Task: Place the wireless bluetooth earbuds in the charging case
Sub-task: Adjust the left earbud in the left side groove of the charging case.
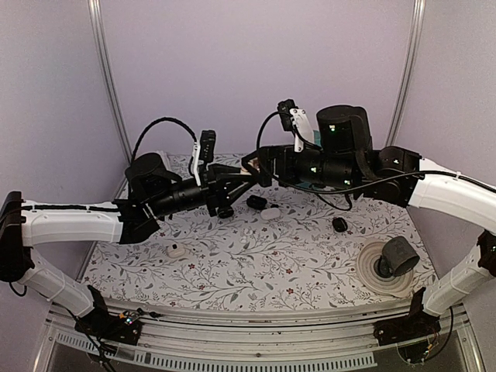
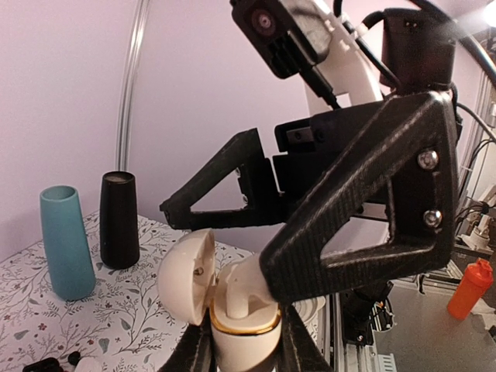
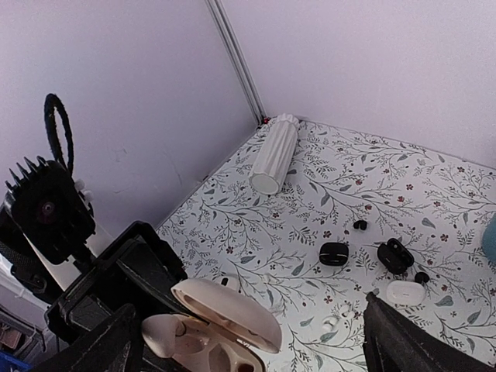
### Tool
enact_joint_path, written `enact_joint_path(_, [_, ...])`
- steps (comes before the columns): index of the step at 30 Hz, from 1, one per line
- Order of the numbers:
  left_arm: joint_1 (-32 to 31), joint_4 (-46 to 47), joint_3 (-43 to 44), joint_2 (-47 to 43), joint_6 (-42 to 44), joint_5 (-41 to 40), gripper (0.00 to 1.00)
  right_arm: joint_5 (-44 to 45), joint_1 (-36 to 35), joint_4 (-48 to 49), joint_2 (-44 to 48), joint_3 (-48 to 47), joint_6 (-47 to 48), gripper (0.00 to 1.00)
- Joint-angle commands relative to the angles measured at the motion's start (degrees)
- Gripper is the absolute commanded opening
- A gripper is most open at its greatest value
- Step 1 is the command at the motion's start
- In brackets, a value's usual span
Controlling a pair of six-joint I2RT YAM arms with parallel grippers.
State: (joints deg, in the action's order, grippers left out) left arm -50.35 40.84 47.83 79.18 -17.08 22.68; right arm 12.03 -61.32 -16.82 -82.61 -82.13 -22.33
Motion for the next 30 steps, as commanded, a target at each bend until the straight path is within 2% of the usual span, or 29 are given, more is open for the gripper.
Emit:
enact_joint_path(1, [0.69,0.65,0.77,-1.23,1.0,0.52,0.0,0.11,0.84,-1.46,0.71,-0.31,-0.53,0.99])
enact_joint_path(30, [1.35,0.91,0.15,-1.89,0.5,1.12,0.0,-0.36,1.16,-1.79,4.52,2.76,0.0,1.0])
